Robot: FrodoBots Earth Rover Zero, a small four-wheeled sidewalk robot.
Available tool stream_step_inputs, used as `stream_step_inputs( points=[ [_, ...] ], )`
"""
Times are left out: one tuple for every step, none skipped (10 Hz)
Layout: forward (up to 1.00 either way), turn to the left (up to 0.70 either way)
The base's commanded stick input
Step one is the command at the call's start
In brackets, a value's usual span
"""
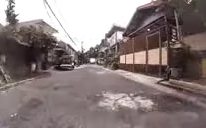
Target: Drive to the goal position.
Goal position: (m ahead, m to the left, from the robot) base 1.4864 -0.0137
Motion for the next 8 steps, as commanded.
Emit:
stream_step_inputs(
  points=[
    [1.0, 0.04],
    [1.0, 0.0],
    [1.0, 0.0],
    [1.0, 0.0],
    [1.0, 0.0],
    [1.0, 0.0],
    [1.0, 0.0],
    [1.0, 0.0]
  ],
)
